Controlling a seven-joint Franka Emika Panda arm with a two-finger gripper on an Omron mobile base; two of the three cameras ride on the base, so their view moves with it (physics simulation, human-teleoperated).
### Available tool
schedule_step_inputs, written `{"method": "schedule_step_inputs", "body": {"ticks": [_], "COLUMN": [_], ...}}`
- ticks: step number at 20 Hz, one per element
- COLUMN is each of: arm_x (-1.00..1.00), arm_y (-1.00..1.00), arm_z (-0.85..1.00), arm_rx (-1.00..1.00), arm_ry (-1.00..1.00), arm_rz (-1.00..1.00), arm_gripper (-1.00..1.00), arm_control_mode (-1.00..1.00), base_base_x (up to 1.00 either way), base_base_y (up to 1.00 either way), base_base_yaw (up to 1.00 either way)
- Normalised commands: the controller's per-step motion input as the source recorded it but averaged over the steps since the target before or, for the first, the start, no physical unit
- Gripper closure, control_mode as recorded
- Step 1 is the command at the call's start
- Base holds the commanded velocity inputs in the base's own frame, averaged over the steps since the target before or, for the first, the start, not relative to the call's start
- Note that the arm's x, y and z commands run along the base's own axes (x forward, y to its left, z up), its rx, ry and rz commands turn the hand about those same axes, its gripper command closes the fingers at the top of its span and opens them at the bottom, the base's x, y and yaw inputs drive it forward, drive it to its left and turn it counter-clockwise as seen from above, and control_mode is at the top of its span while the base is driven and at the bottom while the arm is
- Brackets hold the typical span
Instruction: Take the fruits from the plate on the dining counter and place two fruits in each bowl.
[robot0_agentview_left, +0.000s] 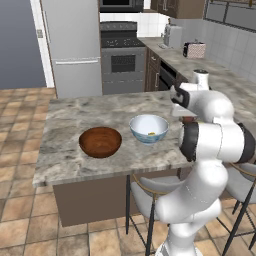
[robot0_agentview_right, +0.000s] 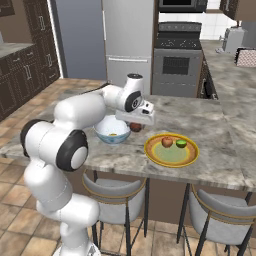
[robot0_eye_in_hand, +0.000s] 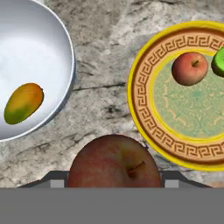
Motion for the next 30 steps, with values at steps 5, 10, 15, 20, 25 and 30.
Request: {"method": "schedule_step_inputs", "body": {"ticks": [5,10,15,20,25,30], "arm_x": [0.07,0.23,0.31,0.36,0.41,0.23], "arm_y": [0.88,0.64,0.51,0.2,0.02,0.0], "arm_z": [0.0,0.0,-0.03,-0.22,-0.23,-0.31], "arm_rx": [0.0,0.0,0.0,0.0,0.0,0.0], "arm_ry": [0.0,0.0,-0.01,-0.01,0.0,0.0], "arm_rz": [0.0,0.0,0.0,0.0,0.0,0.0], "arm_gripper": [1.0,1.0,1.0,1.0,1.0,1.0], "arm_control_mode": [-1.0,-1.0,-1.0,-1.0,-1.0,-1.0], "base_base_x": [0.0,0.0,0.0,0.0,0.0,0.0], "base_base_y": [0.0,0.0,0.0,0.0,0.0,0.0], "base_base_yaw": [0.0,0.0,0.0,0.0,0.0,0.0]}}
